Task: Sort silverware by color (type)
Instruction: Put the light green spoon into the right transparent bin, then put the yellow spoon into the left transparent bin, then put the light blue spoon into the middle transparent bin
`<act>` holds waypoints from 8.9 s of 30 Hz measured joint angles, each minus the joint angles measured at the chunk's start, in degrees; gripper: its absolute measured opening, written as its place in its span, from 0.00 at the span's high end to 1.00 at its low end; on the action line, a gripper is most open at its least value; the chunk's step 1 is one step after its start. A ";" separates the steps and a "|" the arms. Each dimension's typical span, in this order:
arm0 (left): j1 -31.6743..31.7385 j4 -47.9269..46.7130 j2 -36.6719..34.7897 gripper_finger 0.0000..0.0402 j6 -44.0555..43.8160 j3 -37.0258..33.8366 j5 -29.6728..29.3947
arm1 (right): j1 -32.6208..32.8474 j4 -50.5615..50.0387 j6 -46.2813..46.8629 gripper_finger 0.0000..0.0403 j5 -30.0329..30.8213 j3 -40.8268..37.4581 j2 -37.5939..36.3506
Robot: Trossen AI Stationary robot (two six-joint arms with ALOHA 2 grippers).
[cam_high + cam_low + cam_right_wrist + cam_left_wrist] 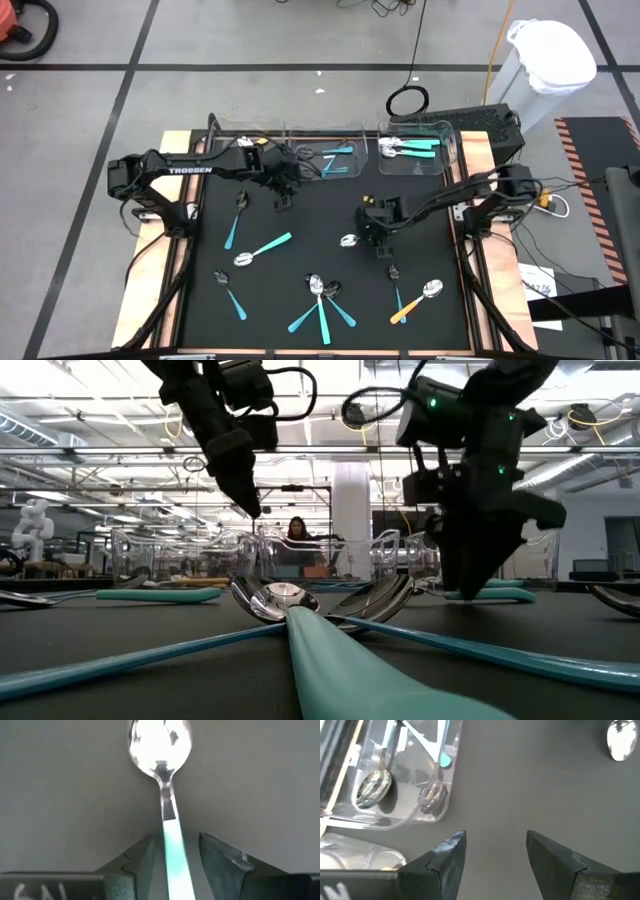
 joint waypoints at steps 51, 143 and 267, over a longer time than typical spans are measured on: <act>-0.73 -8.60 0.00 0.48 -7.76 0.07 -3.66 | -41.38 -3.25 -32.07 0.39 36.30 3.39 -29.21; -39.80 6.86 -0.02 0.48 -64.58 -7.96 -0.53 | 44.88 -12.05 35.80 0.88 0.56 3.34 1.51; -11.13 -9.42 -3.37 0.40 -29.11 8.76 -1.92 | 17.19 -9.87 64.96 0.59 3.02 3.39 -19.22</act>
